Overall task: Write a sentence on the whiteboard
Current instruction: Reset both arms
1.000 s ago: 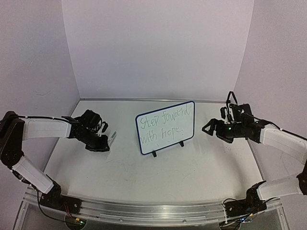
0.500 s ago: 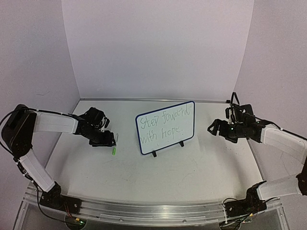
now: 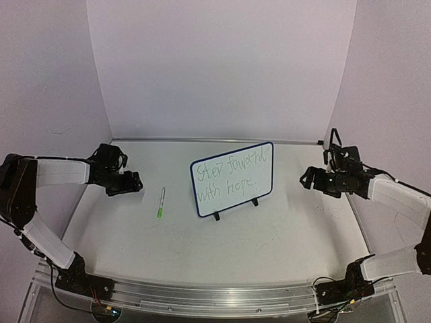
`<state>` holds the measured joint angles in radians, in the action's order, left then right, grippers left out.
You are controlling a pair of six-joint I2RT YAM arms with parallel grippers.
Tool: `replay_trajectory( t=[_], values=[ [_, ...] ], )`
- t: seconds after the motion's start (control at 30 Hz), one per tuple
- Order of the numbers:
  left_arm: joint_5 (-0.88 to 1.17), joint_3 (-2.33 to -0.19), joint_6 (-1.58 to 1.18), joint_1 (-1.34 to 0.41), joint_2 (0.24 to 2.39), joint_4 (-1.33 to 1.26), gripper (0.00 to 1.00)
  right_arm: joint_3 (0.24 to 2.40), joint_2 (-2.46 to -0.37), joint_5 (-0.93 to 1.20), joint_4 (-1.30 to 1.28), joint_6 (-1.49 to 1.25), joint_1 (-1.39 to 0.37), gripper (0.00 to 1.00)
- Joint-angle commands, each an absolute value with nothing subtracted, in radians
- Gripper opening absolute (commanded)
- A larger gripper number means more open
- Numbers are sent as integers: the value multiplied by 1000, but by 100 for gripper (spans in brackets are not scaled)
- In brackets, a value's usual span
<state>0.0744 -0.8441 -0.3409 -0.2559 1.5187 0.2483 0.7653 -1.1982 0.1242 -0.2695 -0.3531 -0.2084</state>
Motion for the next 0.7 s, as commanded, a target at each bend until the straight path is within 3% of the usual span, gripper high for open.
replay_trajectory(
  t=[0.0,0.27,0.43,0.67],
  values=[
    [61,-798,-288,-117,1372,137,85,717,-1097,92,-151,-275,-124,98],
    [-121,-603,-277,-35,1103,-62,85,534,-922,19,68,-231,-79,98],
    [-115,-428,-213,-37,933,-178,98,374,-804,-49,213,-221,-78,98],
    [-155,-327,-215,-37,834,-208,99,337,-791,-99,225,-227,-79,98]
  ],
)
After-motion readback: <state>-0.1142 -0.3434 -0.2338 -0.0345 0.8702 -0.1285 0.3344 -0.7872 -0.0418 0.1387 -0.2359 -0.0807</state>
